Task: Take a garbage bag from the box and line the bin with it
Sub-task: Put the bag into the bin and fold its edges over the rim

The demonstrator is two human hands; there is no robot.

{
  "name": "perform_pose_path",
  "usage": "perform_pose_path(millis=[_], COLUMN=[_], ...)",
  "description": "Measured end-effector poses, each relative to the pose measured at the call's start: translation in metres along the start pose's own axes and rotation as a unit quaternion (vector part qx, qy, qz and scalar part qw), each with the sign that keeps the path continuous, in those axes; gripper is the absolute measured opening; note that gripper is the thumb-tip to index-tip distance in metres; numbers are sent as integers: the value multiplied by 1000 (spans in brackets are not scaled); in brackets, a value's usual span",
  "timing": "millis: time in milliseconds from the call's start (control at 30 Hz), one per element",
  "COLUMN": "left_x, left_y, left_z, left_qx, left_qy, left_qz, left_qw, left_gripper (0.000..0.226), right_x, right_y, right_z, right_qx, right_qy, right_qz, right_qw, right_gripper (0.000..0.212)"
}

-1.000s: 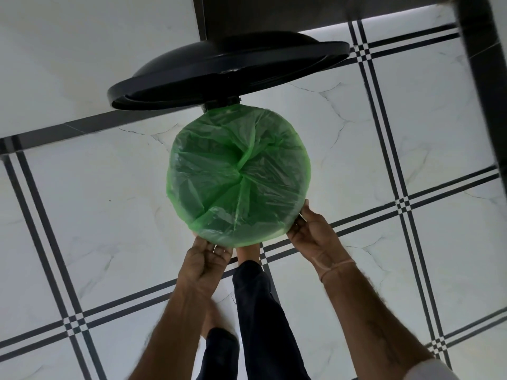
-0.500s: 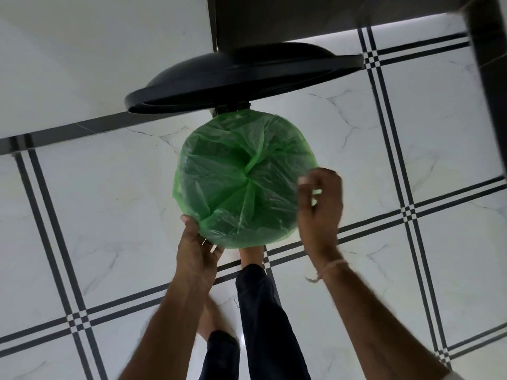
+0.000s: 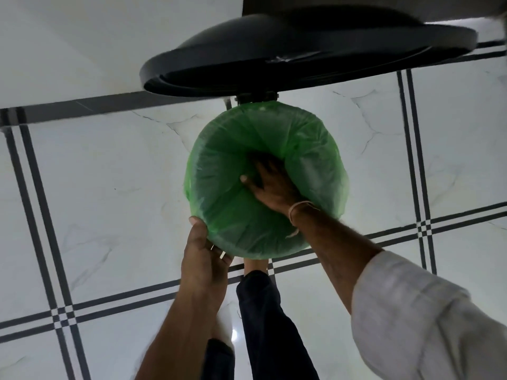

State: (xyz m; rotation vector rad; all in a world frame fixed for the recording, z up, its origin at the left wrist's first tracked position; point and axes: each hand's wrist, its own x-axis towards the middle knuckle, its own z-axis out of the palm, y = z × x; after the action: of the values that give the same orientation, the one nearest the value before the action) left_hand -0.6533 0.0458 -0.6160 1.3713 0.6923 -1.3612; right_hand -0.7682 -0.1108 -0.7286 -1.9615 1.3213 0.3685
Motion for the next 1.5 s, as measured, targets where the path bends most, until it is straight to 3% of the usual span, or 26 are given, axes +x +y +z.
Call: perform_pose_path(millis=[233,433,533,633,767,833,933,1033,1133,1233,1367,1500], left_x=[4,9,10,9,5,2,6,10,16,21,32,42], left_y=[-2,-4,-4,0,5,5,10,21,36,46,60,74], left_z=[-2,-7,-8,-7,-2,2,3,5,17,31,34,34], left_qx=[-16,-12,10,29,67,93,178,322,365,375,370,413], left_qy=[-7,-25,-24,-17,18,61,158,122,64,62,106,112], left_qz=[-2,11,22,39,73,97,225,434,479,485,465,476], left_qw=[1000,1000,999,999,995,989,945,833,795,788,797,769], left_gripper=[47,47,43,35,26,28,26,39,30,25,15,13], right_x=[13,38,41,32,6,-17,-61,-82,-72,-61,-53,-54], right_y=[15,20,19,12,2,-3,-11,-11,2,14,17,18], right_z=[9,32,32,22,-9,-28,-54,-79,-94,-104,-117,-124], right_qx=[-48,18,53,75,3,-13,-63,-162,-110,36,168,286], right_qy=[-70,-107,-89,-50,-37,31,210,363,363,336,346,338], right_qz=[47,102,98,55,17,-53,-148,-103,-24,-39,-26,15], right_qw=[995,989,990,994,999,998,964,912,925,940,923,896], right_gripper=[84,93,85,65,43,31,29,35,42,40,24,23])
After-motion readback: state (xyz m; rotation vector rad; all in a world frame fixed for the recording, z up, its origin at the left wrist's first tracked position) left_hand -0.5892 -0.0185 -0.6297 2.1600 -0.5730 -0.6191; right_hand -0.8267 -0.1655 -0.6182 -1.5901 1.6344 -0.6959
